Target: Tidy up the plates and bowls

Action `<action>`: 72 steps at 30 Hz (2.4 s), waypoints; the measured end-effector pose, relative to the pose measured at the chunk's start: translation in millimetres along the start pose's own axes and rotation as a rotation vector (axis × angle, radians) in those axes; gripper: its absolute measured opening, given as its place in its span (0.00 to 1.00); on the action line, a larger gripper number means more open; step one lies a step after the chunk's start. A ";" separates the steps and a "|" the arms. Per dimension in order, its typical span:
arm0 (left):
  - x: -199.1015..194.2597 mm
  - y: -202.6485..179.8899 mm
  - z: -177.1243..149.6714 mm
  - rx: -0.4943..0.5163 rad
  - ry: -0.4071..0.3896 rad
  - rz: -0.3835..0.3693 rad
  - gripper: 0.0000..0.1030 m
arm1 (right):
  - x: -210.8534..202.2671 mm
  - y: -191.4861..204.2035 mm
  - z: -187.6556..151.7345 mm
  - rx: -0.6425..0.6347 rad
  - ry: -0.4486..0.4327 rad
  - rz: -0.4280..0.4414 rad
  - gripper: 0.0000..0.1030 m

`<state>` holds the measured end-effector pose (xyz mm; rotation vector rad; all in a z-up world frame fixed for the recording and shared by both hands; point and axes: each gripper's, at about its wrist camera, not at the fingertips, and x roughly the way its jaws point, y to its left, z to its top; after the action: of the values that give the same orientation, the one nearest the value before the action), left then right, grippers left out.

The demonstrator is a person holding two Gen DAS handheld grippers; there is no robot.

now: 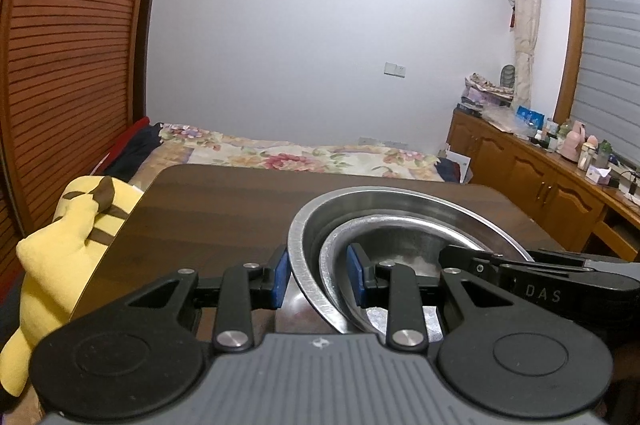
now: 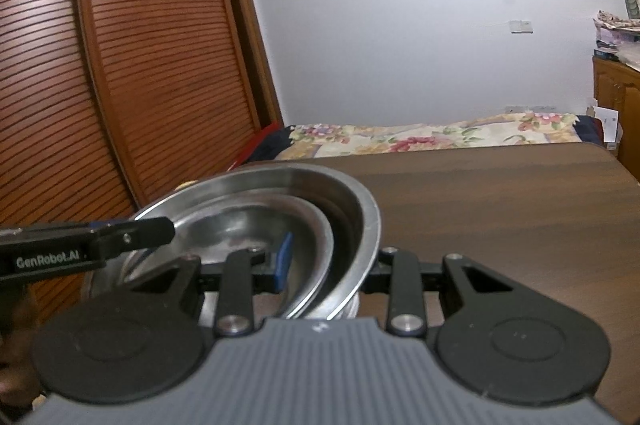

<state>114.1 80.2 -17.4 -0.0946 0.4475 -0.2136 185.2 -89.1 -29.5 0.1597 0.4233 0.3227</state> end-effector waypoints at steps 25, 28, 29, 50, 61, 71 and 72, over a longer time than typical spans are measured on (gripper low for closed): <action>12.0 8.5 -21.6 0.005 0.051 0.035 0.30 | 14.8 9.6 -14.0 -0.006 0.058 0.017 0.33; 12.0 7.8 -22.6 0.013 0.044 0.040 0.30 | 15.0 9.8 -14.8 -0.008 0.058 0.020 0.33; 11.6 7.3 -23.1 0.015 0.042 0.040 0.30 | 15.0 9.3 -15.1 -0.011 0.057 0.021 0.33; 11.8 5.6 -21.1 0.029 0.054 0.047 0.33 | 11.3 4.1 -13.6 -0.022 0.035 0.003 0.39; -1.9 3.5 -11.1 0.059 0.029 0.081 0.79 | -17.3 -1.5 4.6 -0.032 -0.046 -0.021 0.60; -29.6 -16.2 7.0 0.102 -0.037 0.141 1.00 | -58.6 -1.4 16.8 -0.073 -0.143 -0.075 1.00; -32.6 -19.4 8.1 0.111 -0.043 0.155 1.00 | -63.3 -1.7 17.7 -0.075 -0.145 -0.082 1.00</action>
<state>85.4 69.0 6.2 0.0444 0.3976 -0.0835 138.6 -113.7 9.9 0.0909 0.2734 0.2442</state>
